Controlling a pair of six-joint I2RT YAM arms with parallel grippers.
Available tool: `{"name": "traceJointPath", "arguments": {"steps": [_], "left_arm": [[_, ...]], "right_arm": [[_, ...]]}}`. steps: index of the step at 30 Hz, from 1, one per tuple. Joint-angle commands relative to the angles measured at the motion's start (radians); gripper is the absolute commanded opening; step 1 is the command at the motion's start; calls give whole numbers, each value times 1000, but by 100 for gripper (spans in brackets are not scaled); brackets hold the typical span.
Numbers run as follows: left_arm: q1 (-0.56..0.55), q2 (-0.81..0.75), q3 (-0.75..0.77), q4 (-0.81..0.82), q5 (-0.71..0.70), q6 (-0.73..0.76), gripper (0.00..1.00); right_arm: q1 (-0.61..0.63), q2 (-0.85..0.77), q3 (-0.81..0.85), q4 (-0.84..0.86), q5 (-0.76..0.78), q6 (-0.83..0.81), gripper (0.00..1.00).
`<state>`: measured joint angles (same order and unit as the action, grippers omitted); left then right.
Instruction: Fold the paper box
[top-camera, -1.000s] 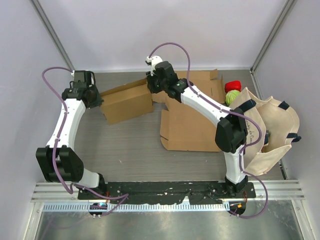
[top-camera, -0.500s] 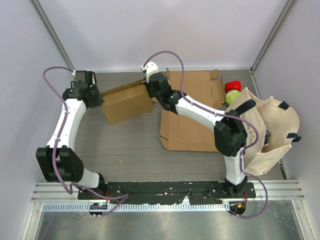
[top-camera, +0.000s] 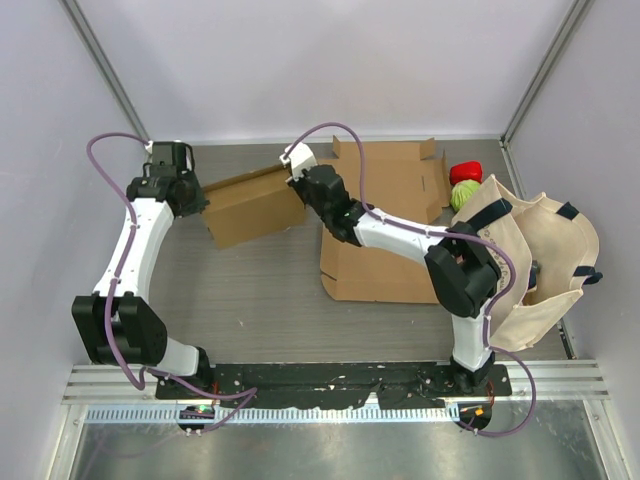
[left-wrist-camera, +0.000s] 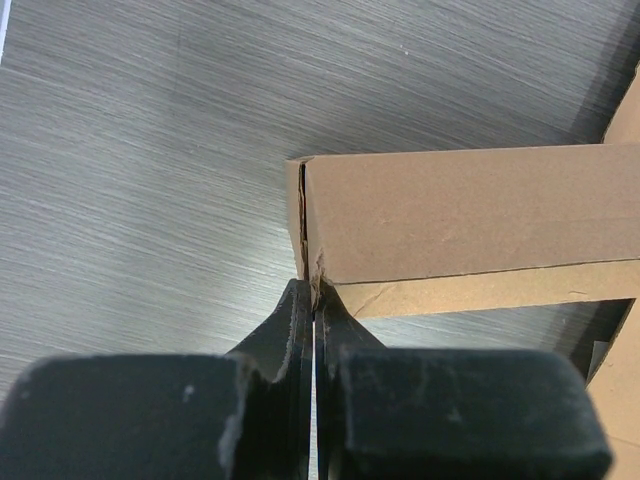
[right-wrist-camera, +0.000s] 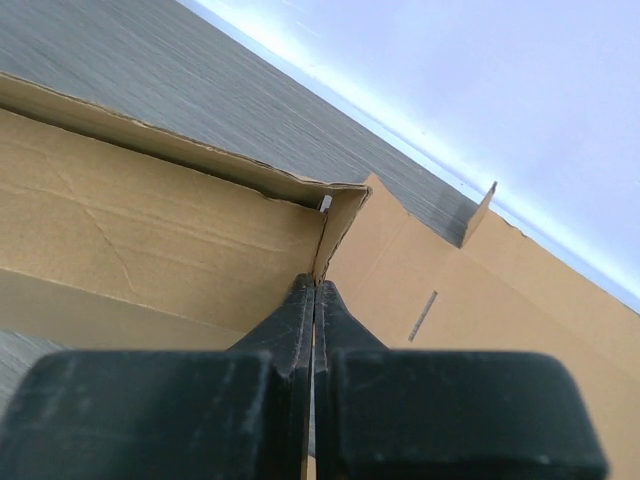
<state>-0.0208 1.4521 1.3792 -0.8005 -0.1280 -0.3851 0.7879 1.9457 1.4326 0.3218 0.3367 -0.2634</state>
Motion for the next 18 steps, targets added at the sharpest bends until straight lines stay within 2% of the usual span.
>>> {"name": "traceJointPath", "arguments": {"steps": [1,2,3,4,6,7,8,9,10,11,12,13,14,15,18], "left_arm": [[-5,-13,-23,-34,5,3,0],[-7,-15,-28,-31,4,3,0],[-7,-12,-29,-31,5,3,0],[-7,-12,-31,-32,4,5,0],[-8,-12,-32,-32,4,5,0],[-10,-13,-32,-34,4,6,0],[-10,-15,-32,-34,4,5,0],[-10,-15,-31,-32,5,5,0],[-11,-16,-29,-32,5,5,0],[-11,-21,-29,-31,8,3,0],[-11,-21,-29,-32,10,2,0],[-11,-22,-28,-31,10,0,0],[-11,-22,-25,-31,14,-1,0],[-11,-21,-23,-34,16,-1,0],[-13,-21,-28,-32,18,-5,0]], "right_arm": [[-42,-13,-23,-168,-166,99,1],[-44,-27,-35,-171,-241,152,4],[-47,-43,-29,-181,-258,259,19],[-50,-56,-6,-252,-271,310,27],[-50,-48,139,-393,-283,407,41],[-53,-45,188,-514,-286,429,44],[-58,-47,260,-564,-288,459,47],[-65,-51,282,-604,-303,493,54],[-73,-60,291,-636,-323,568,56],[-85,-83,287,-638,-367,613,59],[-91,-96,282,-636,-364,662,68],[-93,-102,284,-632,-358,766,71],[-102,-100,305,-642,-341,817,75],[-108,-91,327,-659,-247,882,79],[-121,-36,428,-733,-180,1044,80]]}}
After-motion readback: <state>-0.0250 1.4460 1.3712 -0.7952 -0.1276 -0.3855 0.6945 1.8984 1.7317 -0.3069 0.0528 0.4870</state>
